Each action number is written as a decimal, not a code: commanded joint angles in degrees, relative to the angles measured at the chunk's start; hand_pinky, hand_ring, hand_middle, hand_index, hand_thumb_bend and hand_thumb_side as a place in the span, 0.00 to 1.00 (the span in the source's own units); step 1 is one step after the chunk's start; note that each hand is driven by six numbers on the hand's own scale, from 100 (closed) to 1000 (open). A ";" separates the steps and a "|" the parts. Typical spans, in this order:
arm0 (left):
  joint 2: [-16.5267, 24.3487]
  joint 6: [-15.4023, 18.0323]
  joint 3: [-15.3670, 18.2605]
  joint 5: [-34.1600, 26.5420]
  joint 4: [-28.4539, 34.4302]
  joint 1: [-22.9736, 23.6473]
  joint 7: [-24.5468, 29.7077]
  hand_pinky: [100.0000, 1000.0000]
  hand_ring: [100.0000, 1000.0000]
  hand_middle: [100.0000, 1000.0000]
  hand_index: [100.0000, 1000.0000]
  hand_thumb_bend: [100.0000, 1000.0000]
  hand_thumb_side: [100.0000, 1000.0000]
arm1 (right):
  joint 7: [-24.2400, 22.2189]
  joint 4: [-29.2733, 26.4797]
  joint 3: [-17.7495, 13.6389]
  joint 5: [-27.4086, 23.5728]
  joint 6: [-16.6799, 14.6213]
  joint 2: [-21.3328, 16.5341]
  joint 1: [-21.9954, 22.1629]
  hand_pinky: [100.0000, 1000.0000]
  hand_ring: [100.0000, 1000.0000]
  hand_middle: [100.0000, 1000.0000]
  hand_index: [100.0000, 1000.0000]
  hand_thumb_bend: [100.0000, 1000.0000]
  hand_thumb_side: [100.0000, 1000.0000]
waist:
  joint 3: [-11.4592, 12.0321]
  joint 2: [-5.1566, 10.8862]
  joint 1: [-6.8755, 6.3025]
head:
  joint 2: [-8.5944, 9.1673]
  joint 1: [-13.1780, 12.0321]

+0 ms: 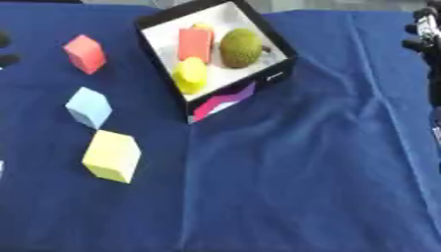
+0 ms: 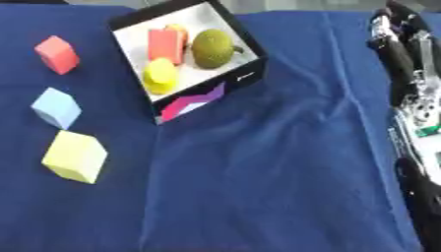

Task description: Pick up objects on the table and place them in the box.

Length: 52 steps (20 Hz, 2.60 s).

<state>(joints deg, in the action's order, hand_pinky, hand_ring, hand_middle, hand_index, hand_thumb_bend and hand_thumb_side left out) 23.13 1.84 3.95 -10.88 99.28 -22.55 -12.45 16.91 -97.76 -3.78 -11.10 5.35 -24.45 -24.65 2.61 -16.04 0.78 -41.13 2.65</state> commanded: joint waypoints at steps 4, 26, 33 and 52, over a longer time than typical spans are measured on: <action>12.14 -1.18 -2.26 0.45 4.58 -4.06 6.82 0.70 0.76 0.62 0.68 0.00 0.60 | -0.46 -0.66 -0.24 0.43 0.16 -0.75 -0.41 0.75 0.79 0.76 0.85 0.00 0.46 | -0.59 0.11 -1.00 | 0.55 0.80; 42.50 -7.89 -19.51 11.45 15.31 -14.94 46.07 0.81 0.83 0.76 0.85 0.00 0.72 | -0.96 -3.06 -0.42 0.72 0.42 -1.72 1.41 0.75 0.79 0.76 0.85 0.00 0.46 | -1.40 0.72 -2.01 | -1.60 -0.90; 42.78 -9.44 -24.18 16.51 15.31 -13.59 49.29 0.81 0.81 0.77 0.85 0.00 0.75 | -1.25 -3.18 -0.32 0.81 0.49 -1.70 1.29 0.75 0.79 0.76 0.85 0.00 0.46 | -1.80 0.68 -2.14 | -1.11 -1.27; 40.78 -16.50 -27.59 20.06 15.31 -9.55 50.89 0.87 0.81 0.72 0.82 0.28 0.66 | -1.78 -2.81 -0.24 0.93 0.81 -1.65 1.17 0.75 0.77 0.74 0.85 0.00 0.48 | -2.03 0.56 -2.06 | -0.73 -1.93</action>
<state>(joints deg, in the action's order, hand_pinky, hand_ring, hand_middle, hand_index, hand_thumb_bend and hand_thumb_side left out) 62.97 -13.96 -23.82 9.18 113.97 -31.75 38.51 15.29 -99.60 -3.83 -10.36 6.24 -24.52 -22.69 0.68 -16.12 -0.61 -42.41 0.92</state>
